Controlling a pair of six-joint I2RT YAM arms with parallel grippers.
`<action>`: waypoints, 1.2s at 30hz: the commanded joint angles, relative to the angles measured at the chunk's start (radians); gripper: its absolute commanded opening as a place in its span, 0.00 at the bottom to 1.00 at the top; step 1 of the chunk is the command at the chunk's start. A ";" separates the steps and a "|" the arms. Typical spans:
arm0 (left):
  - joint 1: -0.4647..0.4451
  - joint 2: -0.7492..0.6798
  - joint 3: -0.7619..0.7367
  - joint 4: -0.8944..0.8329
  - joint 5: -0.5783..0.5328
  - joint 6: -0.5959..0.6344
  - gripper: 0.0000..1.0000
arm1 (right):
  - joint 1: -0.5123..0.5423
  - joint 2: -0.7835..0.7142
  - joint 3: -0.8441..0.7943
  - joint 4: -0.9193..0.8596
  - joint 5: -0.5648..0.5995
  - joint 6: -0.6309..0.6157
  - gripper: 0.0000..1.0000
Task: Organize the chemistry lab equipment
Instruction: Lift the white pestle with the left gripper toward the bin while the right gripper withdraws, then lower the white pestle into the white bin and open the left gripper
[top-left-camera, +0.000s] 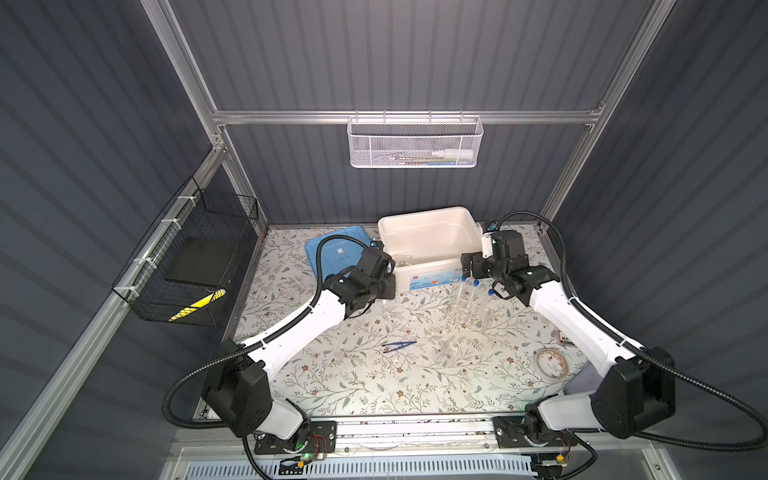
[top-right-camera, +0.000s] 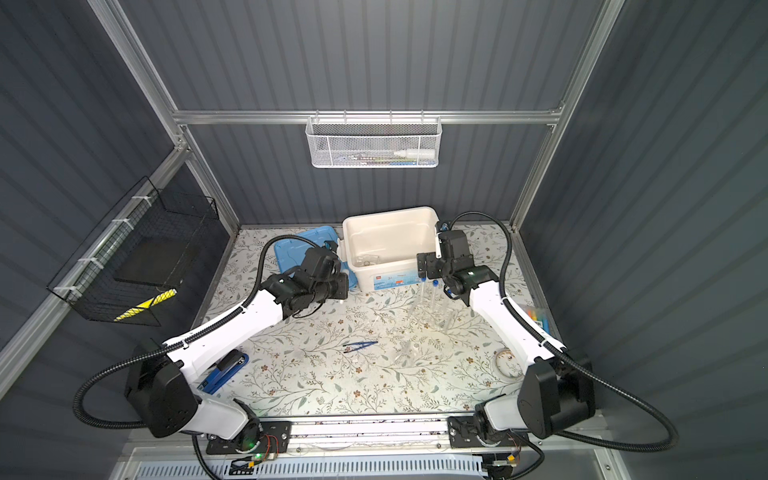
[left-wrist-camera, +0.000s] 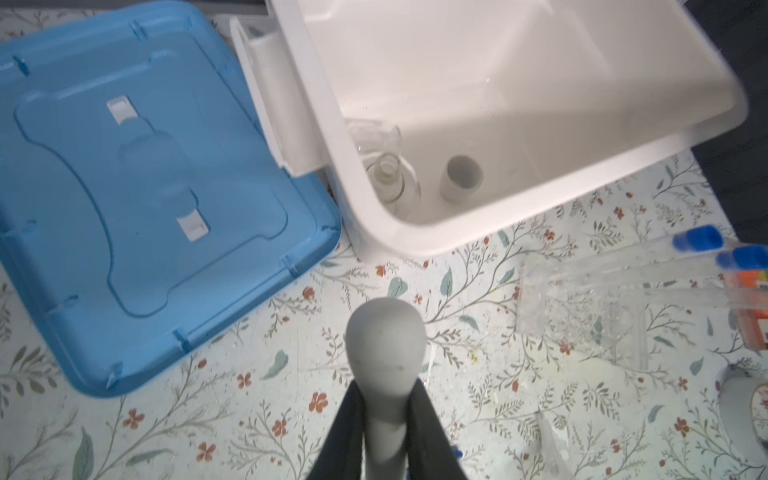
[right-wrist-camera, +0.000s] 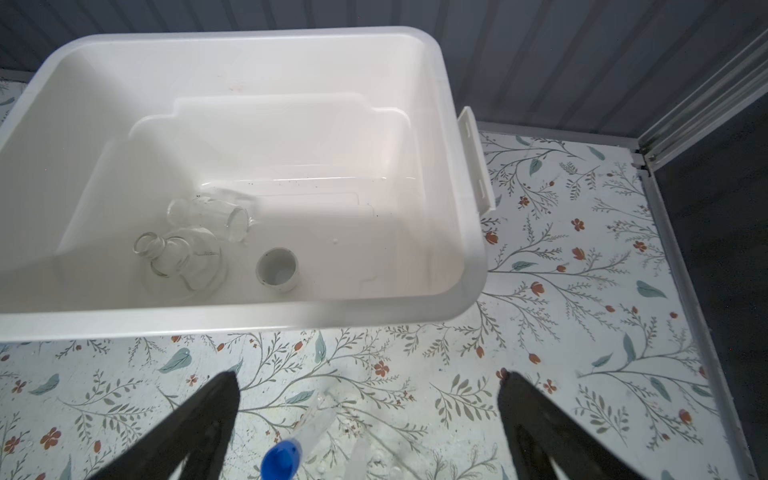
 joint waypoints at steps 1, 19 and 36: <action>0.020 0.052 0.112 0.057 0.064 0.092 0.20 | -0.022 -0.023 -0.018 0.019 -0.027 0.019 0.99; 0.075 0.479 0.704 0.005 0.219 0.375 0.20 | -0.268 0.119 0.117 -0.115 -0.366 0.092 0.93; 0.145 0.803 0.981 -0.016 0.399 0.553 0.19 | -0.288 0.246 0.205 -0.062 -0.468 0.120 0.92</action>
